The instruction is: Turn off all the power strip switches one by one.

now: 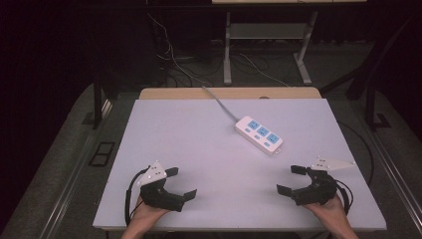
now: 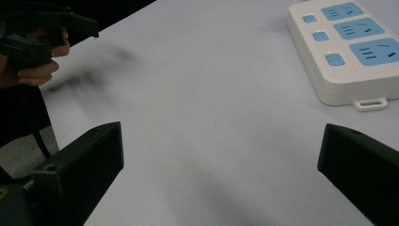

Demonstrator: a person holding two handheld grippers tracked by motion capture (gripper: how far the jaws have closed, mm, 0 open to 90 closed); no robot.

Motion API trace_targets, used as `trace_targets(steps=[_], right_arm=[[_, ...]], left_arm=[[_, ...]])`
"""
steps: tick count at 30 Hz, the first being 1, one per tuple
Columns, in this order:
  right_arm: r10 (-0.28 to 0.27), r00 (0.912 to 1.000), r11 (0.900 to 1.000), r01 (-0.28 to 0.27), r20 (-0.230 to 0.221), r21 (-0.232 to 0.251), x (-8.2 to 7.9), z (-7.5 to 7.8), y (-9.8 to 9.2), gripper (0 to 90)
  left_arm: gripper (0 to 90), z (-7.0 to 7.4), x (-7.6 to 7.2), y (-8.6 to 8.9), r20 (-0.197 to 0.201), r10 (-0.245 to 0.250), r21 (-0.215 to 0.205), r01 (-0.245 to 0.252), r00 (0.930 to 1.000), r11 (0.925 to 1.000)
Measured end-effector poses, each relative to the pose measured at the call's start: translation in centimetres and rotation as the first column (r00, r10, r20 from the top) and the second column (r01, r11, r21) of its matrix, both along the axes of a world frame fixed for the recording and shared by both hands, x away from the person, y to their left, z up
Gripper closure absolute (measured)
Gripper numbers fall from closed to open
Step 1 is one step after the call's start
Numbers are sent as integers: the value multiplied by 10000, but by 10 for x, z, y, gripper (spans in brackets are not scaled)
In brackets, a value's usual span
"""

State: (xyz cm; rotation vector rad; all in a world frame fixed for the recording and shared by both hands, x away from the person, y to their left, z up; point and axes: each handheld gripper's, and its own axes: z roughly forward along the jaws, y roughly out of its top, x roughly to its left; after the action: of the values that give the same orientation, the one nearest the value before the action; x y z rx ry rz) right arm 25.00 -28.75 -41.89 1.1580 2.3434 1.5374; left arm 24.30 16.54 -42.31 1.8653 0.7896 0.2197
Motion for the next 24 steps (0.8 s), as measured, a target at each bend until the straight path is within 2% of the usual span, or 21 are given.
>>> trace_targets(steps=[5, 24], right_arm=[[33, 10000, 10000, -33, -38, -49, -1, 0, -1, 6], [140, 9992, 9997, -148, -371, -199, 0, -1, 0, 6]], left_arm=[[0, -1, 0, 0, -146, -85, -52, 84, 9999, 10000], [0, -3, 1, 2, -203, -246, -42, 245, 9995, 9997]])
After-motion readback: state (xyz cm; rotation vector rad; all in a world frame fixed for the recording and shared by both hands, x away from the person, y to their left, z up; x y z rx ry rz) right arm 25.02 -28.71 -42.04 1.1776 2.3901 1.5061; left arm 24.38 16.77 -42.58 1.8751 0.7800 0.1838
